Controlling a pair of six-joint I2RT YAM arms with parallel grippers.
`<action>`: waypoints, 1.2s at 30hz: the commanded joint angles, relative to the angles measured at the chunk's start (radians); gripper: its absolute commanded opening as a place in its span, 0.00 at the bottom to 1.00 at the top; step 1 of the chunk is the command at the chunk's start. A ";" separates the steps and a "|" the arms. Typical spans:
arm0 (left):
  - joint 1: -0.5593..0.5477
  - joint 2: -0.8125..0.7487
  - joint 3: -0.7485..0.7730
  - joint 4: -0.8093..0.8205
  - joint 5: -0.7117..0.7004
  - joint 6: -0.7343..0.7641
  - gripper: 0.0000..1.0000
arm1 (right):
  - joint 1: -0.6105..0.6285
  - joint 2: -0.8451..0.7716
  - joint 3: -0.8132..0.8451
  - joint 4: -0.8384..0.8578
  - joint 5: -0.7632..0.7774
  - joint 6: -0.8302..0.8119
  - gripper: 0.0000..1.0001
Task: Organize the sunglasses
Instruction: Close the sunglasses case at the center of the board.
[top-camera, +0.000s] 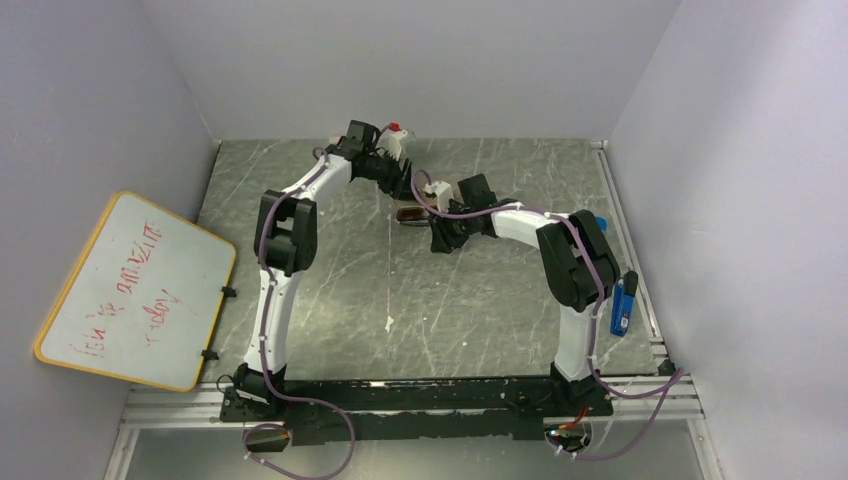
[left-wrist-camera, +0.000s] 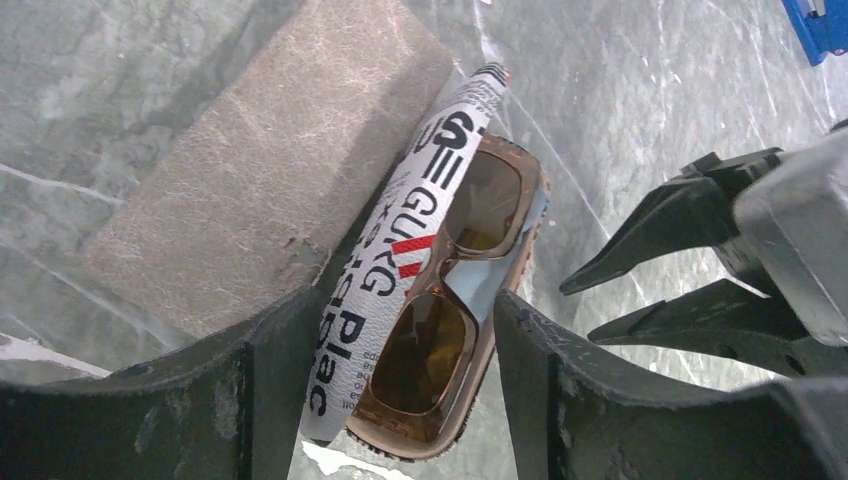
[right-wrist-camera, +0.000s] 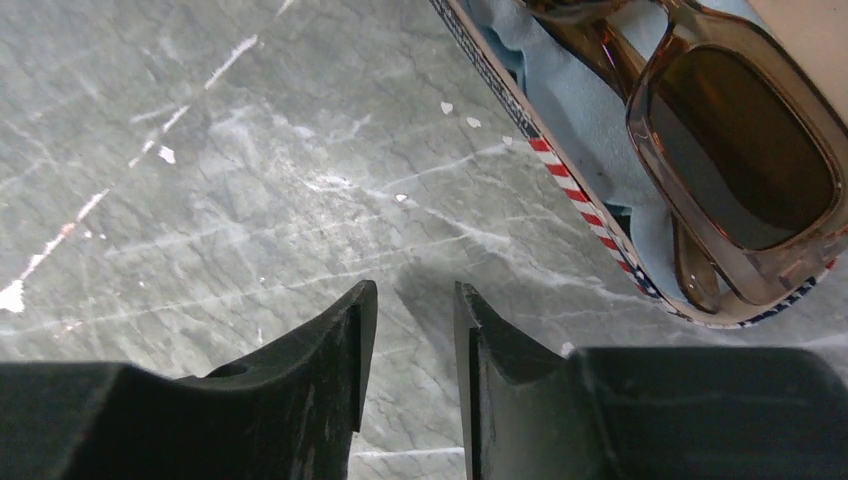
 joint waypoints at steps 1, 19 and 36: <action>-0.012 -0.106 -0.021 0.026 0.051 -0.008 0.68 | -0.015 0.015 0.042 0.075 -0.071 0.096 0.40; -0.046 -0.128 -0.088 0.025 0.065 0.006 0.64 | -0.092 0.075 0.023 0.227 -0.166 0.215 0.42; -0.044 -0.148 -0.088 0.033 0.079 0.000 0.57 | -0.109 0.093 0.011 0.250 -0.201 0.223 0.42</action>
